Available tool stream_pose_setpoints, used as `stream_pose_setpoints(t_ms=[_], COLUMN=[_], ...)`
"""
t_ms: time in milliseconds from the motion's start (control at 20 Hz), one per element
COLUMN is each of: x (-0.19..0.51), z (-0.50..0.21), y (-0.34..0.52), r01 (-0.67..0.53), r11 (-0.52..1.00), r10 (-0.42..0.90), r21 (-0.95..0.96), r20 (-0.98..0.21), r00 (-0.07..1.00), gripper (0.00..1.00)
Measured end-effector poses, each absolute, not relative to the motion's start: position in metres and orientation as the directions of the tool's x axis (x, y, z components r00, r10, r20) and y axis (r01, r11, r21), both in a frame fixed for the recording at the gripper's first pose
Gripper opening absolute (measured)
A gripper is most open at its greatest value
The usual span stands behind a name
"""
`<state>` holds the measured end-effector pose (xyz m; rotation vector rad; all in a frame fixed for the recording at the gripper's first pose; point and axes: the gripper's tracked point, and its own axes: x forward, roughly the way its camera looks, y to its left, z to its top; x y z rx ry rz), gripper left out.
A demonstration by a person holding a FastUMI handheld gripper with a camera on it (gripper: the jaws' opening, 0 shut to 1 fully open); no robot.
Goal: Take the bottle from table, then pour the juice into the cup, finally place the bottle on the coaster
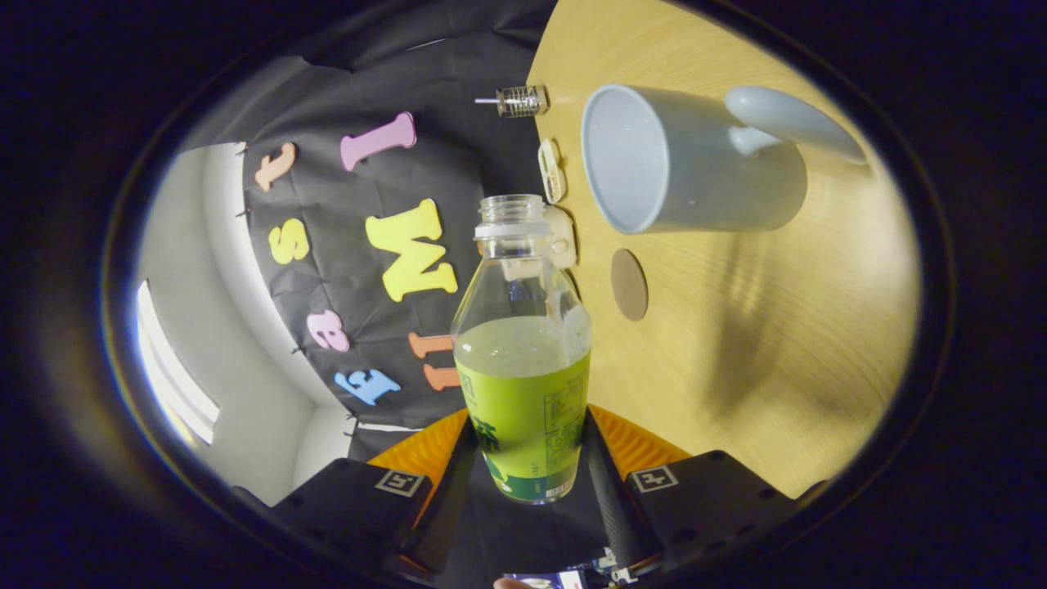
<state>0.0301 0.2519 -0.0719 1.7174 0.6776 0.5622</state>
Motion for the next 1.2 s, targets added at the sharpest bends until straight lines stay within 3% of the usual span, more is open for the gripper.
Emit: stream_pose_setpoints(t_ms=[1200], x=[0.039], z=[-0.038], y=[0.246], r01=[0.164], r11=[-0.316], r10=[0.647], r21=[0.935], r20=[0.086], r00=[0.758], gripper=[0.77])
